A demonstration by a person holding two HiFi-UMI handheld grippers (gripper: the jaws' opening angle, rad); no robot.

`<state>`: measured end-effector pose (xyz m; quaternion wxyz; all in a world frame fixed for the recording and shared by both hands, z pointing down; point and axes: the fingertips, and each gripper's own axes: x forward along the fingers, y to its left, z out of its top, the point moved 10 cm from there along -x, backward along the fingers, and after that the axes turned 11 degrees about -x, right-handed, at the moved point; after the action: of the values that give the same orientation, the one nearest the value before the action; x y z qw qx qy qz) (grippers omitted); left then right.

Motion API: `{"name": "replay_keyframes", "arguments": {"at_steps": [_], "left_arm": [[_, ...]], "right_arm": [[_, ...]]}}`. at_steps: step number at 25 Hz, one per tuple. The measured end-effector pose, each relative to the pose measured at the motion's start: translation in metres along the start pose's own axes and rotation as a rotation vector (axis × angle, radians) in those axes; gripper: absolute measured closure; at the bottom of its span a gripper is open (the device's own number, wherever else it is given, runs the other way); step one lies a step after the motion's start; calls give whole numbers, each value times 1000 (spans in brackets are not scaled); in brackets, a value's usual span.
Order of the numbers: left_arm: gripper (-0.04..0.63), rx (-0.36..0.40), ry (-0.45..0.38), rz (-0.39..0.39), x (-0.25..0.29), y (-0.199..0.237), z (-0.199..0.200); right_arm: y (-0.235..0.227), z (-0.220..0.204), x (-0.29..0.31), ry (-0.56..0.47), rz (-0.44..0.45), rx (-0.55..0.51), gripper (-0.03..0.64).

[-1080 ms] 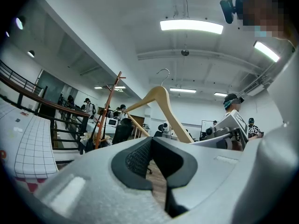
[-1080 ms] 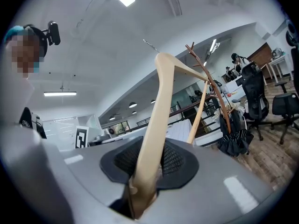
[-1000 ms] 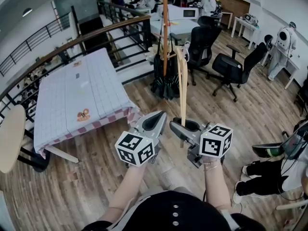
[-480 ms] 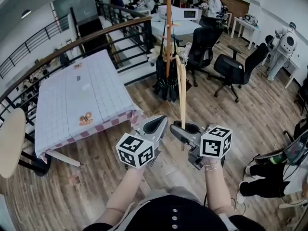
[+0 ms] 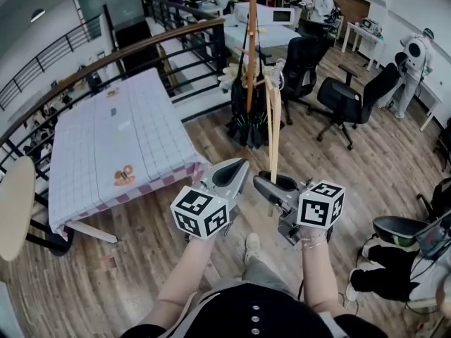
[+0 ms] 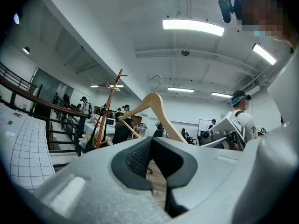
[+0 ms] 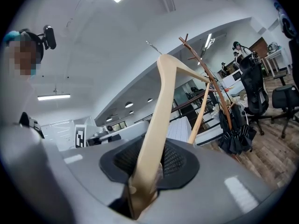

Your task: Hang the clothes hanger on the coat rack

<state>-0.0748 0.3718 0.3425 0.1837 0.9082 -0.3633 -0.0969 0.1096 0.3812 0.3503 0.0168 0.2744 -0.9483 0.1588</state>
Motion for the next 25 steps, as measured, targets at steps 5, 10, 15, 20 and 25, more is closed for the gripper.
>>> {"name": "replay_keyframes", "arguments": {"at_steps": [5, 10, 15, 20, 25], "left_arm": [[597, 5, -14, 3, 37, 30, 10], [597, 5, -15, 7, 80, 59, 22], [597, -7, -31, 34, 119, 90, 37], [597, 1, -55, 51, 161, 116, 49], [597, 2, -64, 60, 194, 133, 57]], "right_arm": [[-45, 18, 24, -31, 31, 4, 509], [-93, 45, 54, -31, 56, -13, 508], [-141, 77, 73, -64, 76, -32, 508], [-185, 99, 88, -68, 98, -56, 506], [-221, 110, 103, -55, 123, -58, 506]]}}
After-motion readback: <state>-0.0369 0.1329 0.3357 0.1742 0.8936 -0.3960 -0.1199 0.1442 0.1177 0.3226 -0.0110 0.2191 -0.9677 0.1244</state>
